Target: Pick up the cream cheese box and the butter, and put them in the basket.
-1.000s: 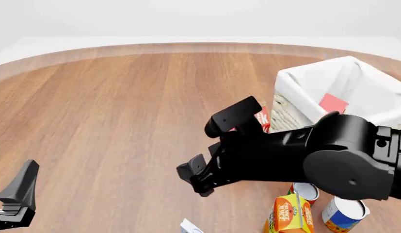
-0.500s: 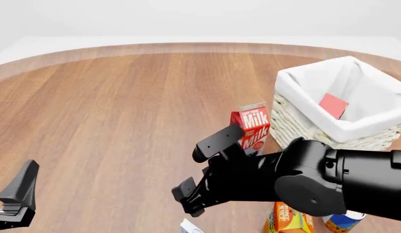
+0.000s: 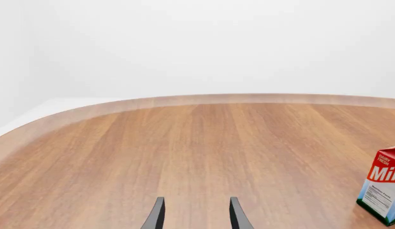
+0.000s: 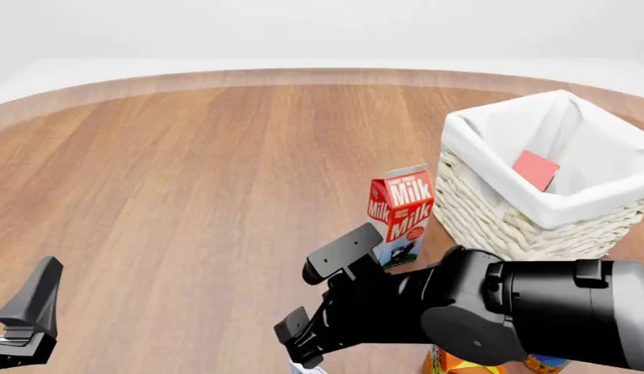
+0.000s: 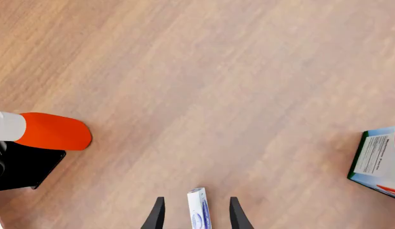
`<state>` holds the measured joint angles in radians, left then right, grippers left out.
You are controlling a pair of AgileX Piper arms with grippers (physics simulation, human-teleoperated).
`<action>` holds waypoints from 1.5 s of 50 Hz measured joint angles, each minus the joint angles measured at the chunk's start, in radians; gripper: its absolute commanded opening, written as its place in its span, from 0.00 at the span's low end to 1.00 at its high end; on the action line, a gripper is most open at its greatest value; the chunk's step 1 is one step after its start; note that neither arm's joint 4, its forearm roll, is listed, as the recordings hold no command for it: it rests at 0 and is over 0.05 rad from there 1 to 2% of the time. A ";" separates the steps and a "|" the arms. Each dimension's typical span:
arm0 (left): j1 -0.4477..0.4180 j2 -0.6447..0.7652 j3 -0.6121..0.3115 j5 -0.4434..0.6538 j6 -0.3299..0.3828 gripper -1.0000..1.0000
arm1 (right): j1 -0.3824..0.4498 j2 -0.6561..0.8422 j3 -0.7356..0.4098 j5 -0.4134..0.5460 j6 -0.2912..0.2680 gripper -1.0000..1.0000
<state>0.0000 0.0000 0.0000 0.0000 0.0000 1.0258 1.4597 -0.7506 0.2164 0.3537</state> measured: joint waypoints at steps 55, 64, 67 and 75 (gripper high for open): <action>0.000 0.000 0.000 0.000 0.000 1.00 | 0.021 0.128 0.068 -0.133 0.055 1.00; 0.000 0.000 0.000 0.000 0.000 1.00 | 0.024 0.145 0.075 -0.150 0.060 1.00; 0.000 0.000 0.000 0.000 0.000 1.00 | 0.025 0.149 0.077 -0.154 0.062 1.00; 0.000 0.000 0.000 0.000 0.000 1.00 | 0.024 0.158 0.080 -0.163 0.061 1.00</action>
<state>0.0000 0.0000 0.0000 0.0000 0.0000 1.0496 1.6181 -0.6709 0.0532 0.4147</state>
